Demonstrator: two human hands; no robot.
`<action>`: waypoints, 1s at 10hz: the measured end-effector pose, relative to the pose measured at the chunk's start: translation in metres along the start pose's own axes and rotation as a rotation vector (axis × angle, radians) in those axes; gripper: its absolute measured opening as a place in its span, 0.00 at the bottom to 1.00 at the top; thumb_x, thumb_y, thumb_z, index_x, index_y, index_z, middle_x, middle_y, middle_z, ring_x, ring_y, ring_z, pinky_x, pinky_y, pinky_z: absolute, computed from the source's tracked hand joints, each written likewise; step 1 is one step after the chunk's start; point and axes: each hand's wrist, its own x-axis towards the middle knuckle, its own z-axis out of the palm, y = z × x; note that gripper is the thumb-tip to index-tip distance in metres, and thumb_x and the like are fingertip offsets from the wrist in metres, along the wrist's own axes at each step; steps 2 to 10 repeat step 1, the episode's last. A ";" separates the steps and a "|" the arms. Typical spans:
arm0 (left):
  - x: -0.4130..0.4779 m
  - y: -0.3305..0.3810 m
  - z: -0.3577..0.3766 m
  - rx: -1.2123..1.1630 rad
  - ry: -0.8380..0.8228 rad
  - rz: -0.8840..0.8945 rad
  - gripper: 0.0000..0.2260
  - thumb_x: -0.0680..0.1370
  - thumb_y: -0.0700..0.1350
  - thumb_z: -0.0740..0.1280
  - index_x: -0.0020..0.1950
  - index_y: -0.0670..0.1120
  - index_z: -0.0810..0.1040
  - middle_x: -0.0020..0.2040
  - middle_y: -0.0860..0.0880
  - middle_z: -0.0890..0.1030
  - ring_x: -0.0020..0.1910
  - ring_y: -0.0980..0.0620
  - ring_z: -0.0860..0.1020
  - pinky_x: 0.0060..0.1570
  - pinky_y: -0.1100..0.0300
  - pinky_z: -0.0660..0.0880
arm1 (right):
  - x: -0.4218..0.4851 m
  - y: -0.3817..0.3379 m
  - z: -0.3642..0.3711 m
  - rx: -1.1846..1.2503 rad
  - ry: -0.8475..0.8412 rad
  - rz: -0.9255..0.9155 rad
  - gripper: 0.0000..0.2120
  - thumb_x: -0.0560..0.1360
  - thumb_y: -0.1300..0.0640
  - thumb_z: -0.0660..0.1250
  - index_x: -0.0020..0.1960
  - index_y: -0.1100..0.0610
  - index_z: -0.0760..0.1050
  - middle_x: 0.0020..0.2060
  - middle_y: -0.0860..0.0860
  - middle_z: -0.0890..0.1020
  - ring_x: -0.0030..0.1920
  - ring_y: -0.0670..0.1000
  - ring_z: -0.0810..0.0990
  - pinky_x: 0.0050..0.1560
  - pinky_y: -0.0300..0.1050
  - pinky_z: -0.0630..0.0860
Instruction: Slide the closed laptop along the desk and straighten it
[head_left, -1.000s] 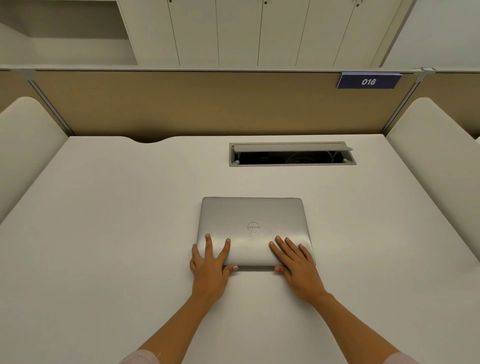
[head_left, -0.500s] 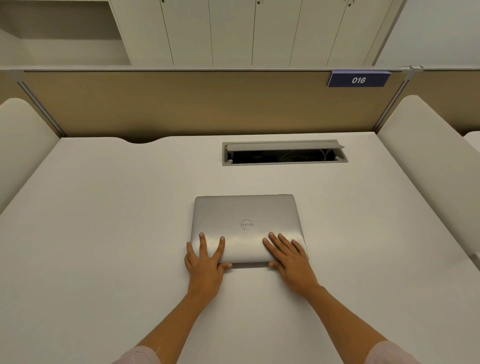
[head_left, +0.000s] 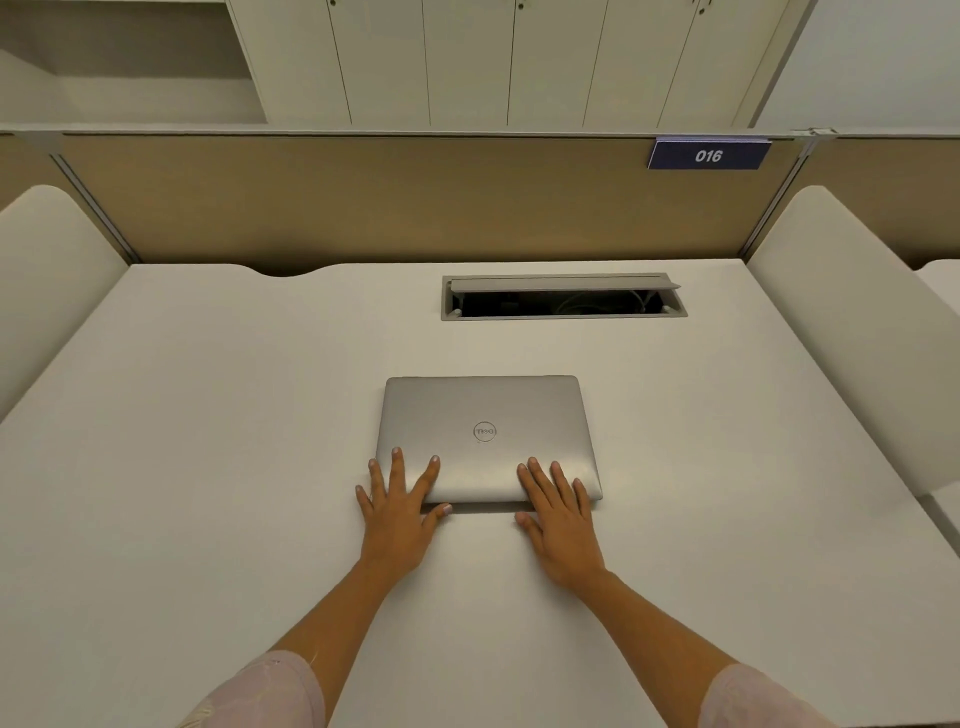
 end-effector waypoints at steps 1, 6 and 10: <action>-0.024 0.003 0.010 0.064 0.066 0.027 0.32 0.75 0.66 0.39 0.77 0.56 0.39 0.80 0.45 0.40 0.79 0.41 0.40 0.73 0.36 0.45 | -0.021 -0.005 0.004 0.022 0.014 -0.036 0.28 0.81 0.44 0.49 0.77 0.43 0.41 0.77 0.38 0.45 0.77 0.45 0.38 0.76 0.46 0.36; -0.024 0.003 0.010 0.064 0.066 0.027 0.32 0.75 0.66 0.39 0.77 0.56 0.39 0.80 0.45 0.40 0.79 0.41 0.40 0.73 0.36 0.45 | -0.021 -0.005 0.004 0.022 0.014 -0.036 0.28 0.81 0.44 0.49 0.77 0.43 0.41 0.77 0.38 0.45 0.77 0.45 0.38 0.76 0.46 0.36; -0.024 0.003 0.010 0.064 0.066 0.027 0.32 0.75 0.66 0.39 0.77 0.56 0.39 0.80 0.45 0.40 0.79 0.41 0.40 0.73 0.36 0.45 | -0.021 -0.005 0.004 0.022 0.014 -0.036 0.28 0.81 0.44 0.49 0.77 0.43 0.41 0.77 0.38 0.45 0.77 0.45 0.38 0.76 0.46 0.36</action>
